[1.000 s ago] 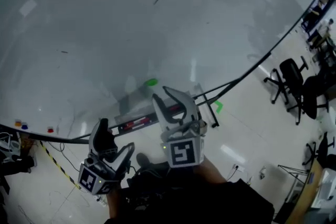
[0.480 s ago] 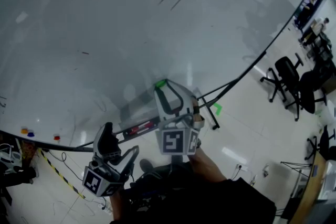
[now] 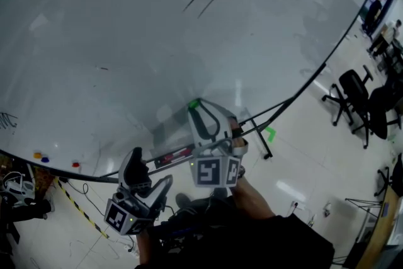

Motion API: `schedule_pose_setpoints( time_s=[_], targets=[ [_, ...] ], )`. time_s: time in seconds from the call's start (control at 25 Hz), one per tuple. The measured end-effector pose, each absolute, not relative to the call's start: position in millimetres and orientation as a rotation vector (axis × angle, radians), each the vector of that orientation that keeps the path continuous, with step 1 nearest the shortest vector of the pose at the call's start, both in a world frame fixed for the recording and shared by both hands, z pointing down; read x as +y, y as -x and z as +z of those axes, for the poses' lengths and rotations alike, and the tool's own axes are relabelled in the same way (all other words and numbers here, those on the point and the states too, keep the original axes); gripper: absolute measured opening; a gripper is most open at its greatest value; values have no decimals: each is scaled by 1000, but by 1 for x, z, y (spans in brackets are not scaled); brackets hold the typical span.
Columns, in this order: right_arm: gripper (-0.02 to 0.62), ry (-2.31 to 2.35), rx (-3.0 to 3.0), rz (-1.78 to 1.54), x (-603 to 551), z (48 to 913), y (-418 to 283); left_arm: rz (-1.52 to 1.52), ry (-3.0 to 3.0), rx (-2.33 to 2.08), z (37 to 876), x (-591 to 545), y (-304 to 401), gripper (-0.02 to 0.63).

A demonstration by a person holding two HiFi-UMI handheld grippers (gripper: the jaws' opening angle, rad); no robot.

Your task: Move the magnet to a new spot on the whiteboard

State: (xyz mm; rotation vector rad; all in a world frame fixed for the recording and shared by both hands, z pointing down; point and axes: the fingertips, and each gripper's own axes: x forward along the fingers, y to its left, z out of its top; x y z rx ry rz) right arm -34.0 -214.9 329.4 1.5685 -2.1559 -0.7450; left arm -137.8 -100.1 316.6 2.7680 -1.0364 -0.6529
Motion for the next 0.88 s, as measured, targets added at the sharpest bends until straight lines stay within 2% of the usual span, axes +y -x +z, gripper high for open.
schedule_pose_setpoints(
  time_s=[0.32, 0.56, 0.88],
  targets=[
    [152, -1560, -2451, -604, -199, 309, 22, -632, -2784, -1033, 313, -103, 127, 407],
    [152, -1445, -2737, -245, -182, 308, 8, -614, -2795, -1028, 314, -105, 120, 408],
    [152, -1298, -2956, -153, -161, 293, -1, -654, -2791, -985, 308, -104, 111, 408]
  ],
)
